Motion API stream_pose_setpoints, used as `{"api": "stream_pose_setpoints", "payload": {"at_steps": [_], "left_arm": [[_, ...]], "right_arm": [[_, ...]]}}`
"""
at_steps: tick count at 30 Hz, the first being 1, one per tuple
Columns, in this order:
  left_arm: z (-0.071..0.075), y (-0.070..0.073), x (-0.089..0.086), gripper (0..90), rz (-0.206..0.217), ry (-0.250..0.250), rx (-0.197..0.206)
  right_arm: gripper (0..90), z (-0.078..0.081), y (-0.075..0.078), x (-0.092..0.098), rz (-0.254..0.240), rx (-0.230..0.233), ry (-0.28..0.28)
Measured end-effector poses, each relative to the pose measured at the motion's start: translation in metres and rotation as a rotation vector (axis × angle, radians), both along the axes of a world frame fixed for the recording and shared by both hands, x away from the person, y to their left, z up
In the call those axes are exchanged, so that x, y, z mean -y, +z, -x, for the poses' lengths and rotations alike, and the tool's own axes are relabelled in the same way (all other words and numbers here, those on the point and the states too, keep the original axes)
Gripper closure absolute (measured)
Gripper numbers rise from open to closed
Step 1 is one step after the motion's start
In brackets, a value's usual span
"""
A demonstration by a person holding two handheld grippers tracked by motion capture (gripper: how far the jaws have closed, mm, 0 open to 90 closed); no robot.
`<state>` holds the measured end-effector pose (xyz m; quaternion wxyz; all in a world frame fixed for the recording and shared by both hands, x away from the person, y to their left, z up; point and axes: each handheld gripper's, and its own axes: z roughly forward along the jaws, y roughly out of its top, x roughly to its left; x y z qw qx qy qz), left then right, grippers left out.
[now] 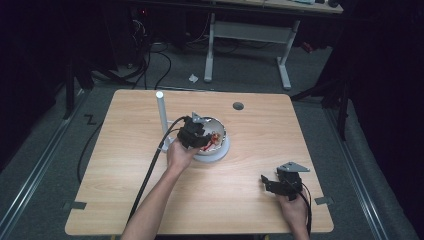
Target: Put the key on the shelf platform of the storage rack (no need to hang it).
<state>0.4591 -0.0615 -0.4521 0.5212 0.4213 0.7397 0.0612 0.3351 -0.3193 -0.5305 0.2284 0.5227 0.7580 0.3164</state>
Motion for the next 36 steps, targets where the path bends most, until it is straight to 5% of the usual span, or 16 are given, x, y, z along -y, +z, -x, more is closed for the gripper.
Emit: {"api": "stream_pose_setpoints", "payload": {"at_steps": [17, 36], "left_arm": [[0.021, 0.032, -0.046, 45.1, 0.094, 0.037, 0.049], [0.042, 0.048, -0.095, 39.5, 0.131, 0.087, 0.083]], "right_arm": [[28.0, 0.0, 0.0, 0.0, 0.001, 0.002, 0.002], [28.0, 0.0, 0.0, 0.0, 0.0, 0.0, -0.001]]}}
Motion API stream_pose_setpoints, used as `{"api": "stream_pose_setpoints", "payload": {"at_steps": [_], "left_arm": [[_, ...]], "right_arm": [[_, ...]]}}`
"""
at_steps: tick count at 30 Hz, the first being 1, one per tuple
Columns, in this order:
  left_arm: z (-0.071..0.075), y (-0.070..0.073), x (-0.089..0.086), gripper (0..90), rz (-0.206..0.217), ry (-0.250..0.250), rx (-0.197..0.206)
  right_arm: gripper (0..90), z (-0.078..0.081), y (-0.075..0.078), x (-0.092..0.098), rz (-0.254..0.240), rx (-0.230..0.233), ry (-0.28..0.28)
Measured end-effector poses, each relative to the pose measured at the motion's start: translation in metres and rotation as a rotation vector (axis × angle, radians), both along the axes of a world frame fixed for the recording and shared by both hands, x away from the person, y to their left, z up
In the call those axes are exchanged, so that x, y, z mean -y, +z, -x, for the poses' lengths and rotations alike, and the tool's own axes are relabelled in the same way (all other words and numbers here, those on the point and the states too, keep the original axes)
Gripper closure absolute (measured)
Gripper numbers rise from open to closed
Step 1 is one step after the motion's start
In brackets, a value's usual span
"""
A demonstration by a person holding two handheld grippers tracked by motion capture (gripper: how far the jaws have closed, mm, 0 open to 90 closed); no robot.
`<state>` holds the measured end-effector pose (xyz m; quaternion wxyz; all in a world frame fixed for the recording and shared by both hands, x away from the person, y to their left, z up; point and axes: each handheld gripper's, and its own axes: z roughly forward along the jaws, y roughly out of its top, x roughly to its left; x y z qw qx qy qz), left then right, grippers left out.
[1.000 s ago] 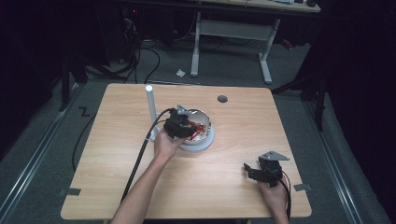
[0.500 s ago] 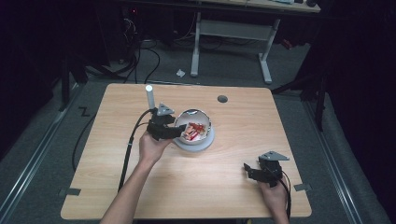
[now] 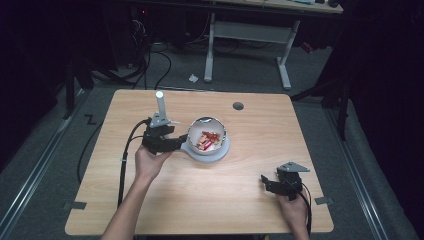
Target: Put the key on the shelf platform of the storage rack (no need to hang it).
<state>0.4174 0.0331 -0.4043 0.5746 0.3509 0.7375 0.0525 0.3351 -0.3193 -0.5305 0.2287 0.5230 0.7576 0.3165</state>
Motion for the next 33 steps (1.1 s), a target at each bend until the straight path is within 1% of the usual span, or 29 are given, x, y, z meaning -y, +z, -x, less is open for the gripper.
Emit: {"api": "stream_pose_setpoints", "payload": {"at_steps": [1, 2, 3, 4, 5, 6, 7, 8, 11, 13, 14, 15, 17, 20, 21, 23, 25, 28, 31, 33], "left_arm": [[0.001, 0.0, -0.002, 39.3, -0.002, -0.001, -0.001], [0.001, 0.001, -0.004, 39.0, 0.002, 0.011, -0.008], [0.002, 0.0, -0.007, 38.8, -0.006, 0.002, 0.001], [0.003, 0.001, -0.009, 38.6, -0.004, 0.007, 0.002], [0.005, 0.002, -0.011, 38.5, 0.004, 0.011, -0.001], [0.006, 0.004, -0.014, 38.3, 0.009, 0.013, 0.003], [0.007, 0.005, -0.016, 38.2, 0.025, 0.019, 0.0], [0.007, 0.005, -0.016, 38.0, 0.025, 0.019, 0.0], [0.012, 0.009, -0.028, 37.5, 0.04, 0.03, 0.007], [0.015, 0.011, -0.034, 37.2, 0.055, 0.043, 0.0], [0.016, 0.01, -0.037, 37.0, 0.05, 0.04, 0.012], [0.017, 0.011, -0.039, 36.9, 0.058, 0.05, 0.005], [0.019, 0.012, -0.044, 36.5, 0.066, 0.053, 0.008], [0.023, 0.011, -0.05, 36.1, 0.062, 0.056, 0.007], [0.024, 0.011, -0.051, 36.0, 0.064, 0.062, 0.001], [0.026, 0.009, -0.056, 35.6, 0.05, 0.063, 0.007], [0.028, 0.01, -0.06, 35.5, 0.063, 0.076, 0.005], [0.031, 0.01, -0.066, 35.1, 0.059, 0.088, 0.011], [0.033, 0.009, -0.07, 35.0, 0.06, 0.097, 0.007], [0.035, 0.008, -0.073, 34.7, 0.054, 0.099, 0.012]], "right_arm": [[28.0, 0.0, 0.0, 0.0, 0.0, 0.0, 0.0], [28.0, 0.0, 0.0, 0.0, 0.0, 0.0, 0.0], [28.0, 0.0, 0.0, 0.0, 0.0, 0.0, 0.0], [28.0, 0.0, 0.0, 0.0, 0.0, 0.001, 0.0], [28.0, 0.0, 0.0, 0.0, 0.0, 0.0, 0.0], [28.0, 0.0, 0.0, 0.0, 0.0, 0.0, 0.0], [28.0, 0.0, 0.0, 0.0, 0.0, 0.0, 0.0], [28.0, 0.0, 0.0, 0.0, 0.0, 0.0, 0.0], [28.0, 0.0, 0.0, 0.0, 0.0, -0.001, 0.0], [28.0, 0.0, 0.0, 0.0, 0.0, 0.0, 0.0], [28.0, 0.0, 0.0, 0.0, 0.001, 0.001, 0.001], [28.0, 0.0, 0.0, 0.0, 0.0, 0.0, 0.001], [28.0, 0.0, 0.0, 0.0, 0.001, 0.001, 0.001], [28.0, 0.0, 0.0, 0.0, 0.0, 0.0, 0.0], [28.0, 0.0, 0.0, 0.0, 0.001, 0.001, 0.001], [28.0, 0.0, 0.0, 0.0, 0.001, 0.0, 0.001], [28.0, 0.0, 0.0, 0.0, 0.0, 0.001, 0.001], [28.0, 0.0, 0.0, 0.0, 0.001, 0.0, 0.0], [28.0, 0.0, 0.0, 0.0, 0.0, 0.0, 0.0], [28.0, 0.0, 0.0, 0.0, 0.0, 0.0, 0.0]]}}
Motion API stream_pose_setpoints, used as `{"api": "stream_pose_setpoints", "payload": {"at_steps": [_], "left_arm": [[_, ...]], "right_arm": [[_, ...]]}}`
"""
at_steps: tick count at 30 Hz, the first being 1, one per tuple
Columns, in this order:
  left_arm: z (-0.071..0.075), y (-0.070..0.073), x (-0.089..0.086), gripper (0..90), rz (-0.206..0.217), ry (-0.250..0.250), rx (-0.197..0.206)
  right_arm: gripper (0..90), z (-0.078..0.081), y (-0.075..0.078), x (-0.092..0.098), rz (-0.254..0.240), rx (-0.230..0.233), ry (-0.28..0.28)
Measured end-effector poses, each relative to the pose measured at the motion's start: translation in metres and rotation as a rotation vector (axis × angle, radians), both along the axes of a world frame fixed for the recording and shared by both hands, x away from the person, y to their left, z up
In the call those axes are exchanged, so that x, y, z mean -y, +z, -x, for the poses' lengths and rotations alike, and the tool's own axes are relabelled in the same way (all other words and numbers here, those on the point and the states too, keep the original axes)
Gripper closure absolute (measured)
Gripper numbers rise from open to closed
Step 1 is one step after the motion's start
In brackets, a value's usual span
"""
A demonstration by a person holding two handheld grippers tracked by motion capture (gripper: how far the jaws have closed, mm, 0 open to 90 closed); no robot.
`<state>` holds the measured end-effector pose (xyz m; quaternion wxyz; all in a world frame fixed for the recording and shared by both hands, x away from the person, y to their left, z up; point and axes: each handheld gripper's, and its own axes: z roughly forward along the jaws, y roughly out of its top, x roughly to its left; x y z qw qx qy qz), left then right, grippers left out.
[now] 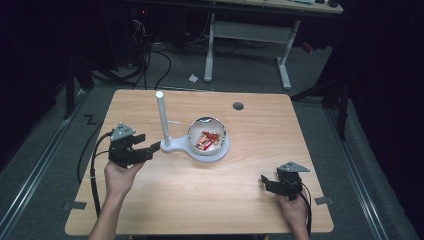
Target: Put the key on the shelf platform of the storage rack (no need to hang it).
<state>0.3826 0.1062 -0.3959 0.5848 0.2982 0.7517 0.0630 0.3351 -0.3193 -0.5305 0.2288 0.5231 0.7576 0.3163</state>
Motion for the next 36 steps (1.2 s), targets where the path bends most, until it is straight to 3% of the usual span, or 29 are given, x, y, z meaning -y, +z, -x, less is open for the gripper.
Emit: {"api": "stream_pose_setpoints", "payload": {"at_steps": [4, 14, 36], "left_arm": [[0.003, 0.001, -0.007, 34.5, 0.02, 0.021, 0.001], [0.01, -0.002, -0.02, 33.9, 0.015, 0.032, 0.013], [0.022, -0.017, -0.03, 33.5, 0.019, 0.061, -0.004]], "right_arm": [[28.0, 0.0, 0.0, 0.0, 0.0, 0.001, 0.001], [28.0, 0.0, 0.0, 0.0, 0.0, 0.0, 0.0], [28.0, 0.0, 0.0, 0.0, 0.0, 0.0, 0.0]]}}
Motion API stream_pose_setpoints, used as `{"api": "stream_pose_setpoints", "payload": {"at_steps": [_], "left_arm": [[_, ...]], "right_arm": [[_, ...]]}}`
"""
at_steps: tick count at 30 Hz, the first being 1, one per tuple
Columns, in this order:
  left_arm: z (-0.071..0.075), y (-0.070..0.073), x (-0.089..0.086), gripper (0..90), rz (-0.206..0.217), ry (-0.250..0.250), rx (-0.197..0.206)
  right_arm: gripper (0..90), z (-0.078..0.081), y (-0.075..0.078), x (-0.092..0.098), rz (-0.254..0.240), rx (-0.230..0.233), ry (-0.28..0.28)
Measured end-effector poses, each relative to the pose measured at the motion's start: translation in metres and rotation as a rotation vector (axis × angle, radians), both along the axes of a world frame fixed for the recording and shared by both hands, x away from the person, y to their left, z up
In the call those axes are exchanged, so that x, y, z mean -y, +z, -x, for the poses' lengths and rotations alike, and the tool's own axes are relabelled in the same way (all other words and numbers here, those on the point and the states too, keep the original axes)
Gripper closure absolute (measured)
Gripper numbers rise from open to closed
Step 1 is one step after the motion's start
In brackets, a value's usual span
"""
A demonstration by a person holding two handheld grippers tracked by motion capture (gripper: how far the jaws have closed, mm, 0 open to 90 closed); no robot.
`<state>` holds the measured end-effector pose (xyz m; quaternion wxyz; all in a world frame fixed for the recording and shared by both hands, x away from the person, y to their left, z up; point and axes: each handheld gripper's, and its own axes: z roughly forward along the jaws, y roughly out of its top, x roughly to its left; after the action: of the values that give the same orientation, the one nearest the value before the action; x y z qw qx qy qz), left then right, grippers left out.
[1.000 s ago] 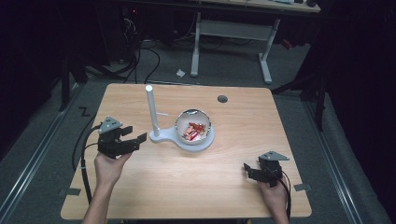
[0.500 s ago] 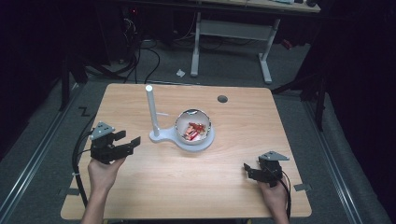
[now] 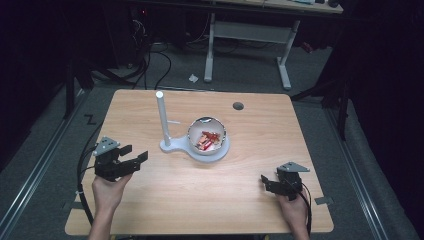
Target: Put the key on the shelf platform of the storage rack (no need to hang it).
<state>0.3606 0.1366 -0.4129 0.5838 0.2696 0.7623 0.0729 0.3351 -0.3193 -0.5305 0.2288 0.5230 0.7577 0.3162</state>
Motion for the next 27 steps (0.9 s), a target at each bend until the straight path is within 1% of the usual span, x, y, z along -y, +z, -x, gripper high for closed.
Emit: {"api": "stream_pose_setpoints", "payload": {"at_steps": [1, 2, 3, 5, 6, 9, 12, 16, 17, 19, 21, 22, 23, 24, 25, 27], "left_arm": [[0.001, -0.001, 0.0, 33.4, 0.004, 0.007, -0.006], [0.002, -0.003, -0.001, 33.4, 0.0, 0.006, 0.0], [0.003, -0.003, -0.002, 33.4, 0.005, 0.011, -0.001], [0.005, -0.005, -0.003, 33.4, 0.006, 0.005, 0.0], [0.005, -0.006, -0.003, 33.4, 0.013, 0.009, -0.005], [0.007, -0.009, -0.004, 33.4, 0.011, 0.01, -0.006], [0.009, -0.01, -0.004, 33.2, 0.017, 0.022, -0.012], [0.011, -0.013, -0.006, 33.1, 0.017, 0.017, -0.009], [0.011, -0.014, -0.006, 33.1, 0.022, 0.021, -0.012], [0.011, -0.016, -0.007, 33.1, 0.014, 0.017, -0.009], [0.012, -0.016, -0.006, 33.0, 0.023, 0.021, -0.014], [0.012, -0.017, -0.006, 33.0, 0.021, 0.018, -0.011], [0.012, -0.018, -0.006, 33.0, 0.023, 0.024, -0.014], [0.012, -0.019, -0.006, 32.9, 0.025, 0.024, -0.018], [0.012, -0.02, -0.006, 32.9, 0.018, 0.023, -0.016], [0.013, -0.022, -0.005, 32.9, 0.023, 0.022, -0.024]], "right_arm": [[28.0, 0.0, 0.0, 0.0, 0.0, 0.0, 0.0], [28.0, 0.0, 0.0, 0.0, 0.0, 0.0, 0.0], [28.0, 0.0, 0.0, 0.0, -0.001, 0.0, 0.0], [28.0, 0.0, 0.0, 0.0, 0.0, 0.0, 0.0], [28.0, 0.0, 0.0, 0.0, 0.0, 0.0, 0.0], [28.0, 0.0, 0.0, 0.0, 0.0, 0.0, 0.0], [28.0, 0.0, 0.0, 0.0, 0.0, 0.0, 0.0], [28.0, 0.0, 0.0, 0.0, 0.0, 0.0, 0.0], [28.0, 0.0, 0.0, 0.0, 0.0, 0.0, 0.0], [28.0, 0.0, 0.0, 0.0, -0.001, 0.0, 0.0], [28.0, 0.0, 0.0, 0.0, 0.0, 0.001, 0.001], [28.0, 0.0, 0.0, 0.0, -0.001, 0.0, 0.0], [28.0, 0.0, 0.0, 0.0, 0.0, 0.0, 0.0], [28.0, 0.0, 0.0, 0.0, 0.0, 0.0, 0.0], [28.0, 0.0, 0.0, 0.0, -0.001, 0.0, 0.0], [28.0, 0.0, 0.0, 0.0, 0.0, 0.0, 0.0]]}}
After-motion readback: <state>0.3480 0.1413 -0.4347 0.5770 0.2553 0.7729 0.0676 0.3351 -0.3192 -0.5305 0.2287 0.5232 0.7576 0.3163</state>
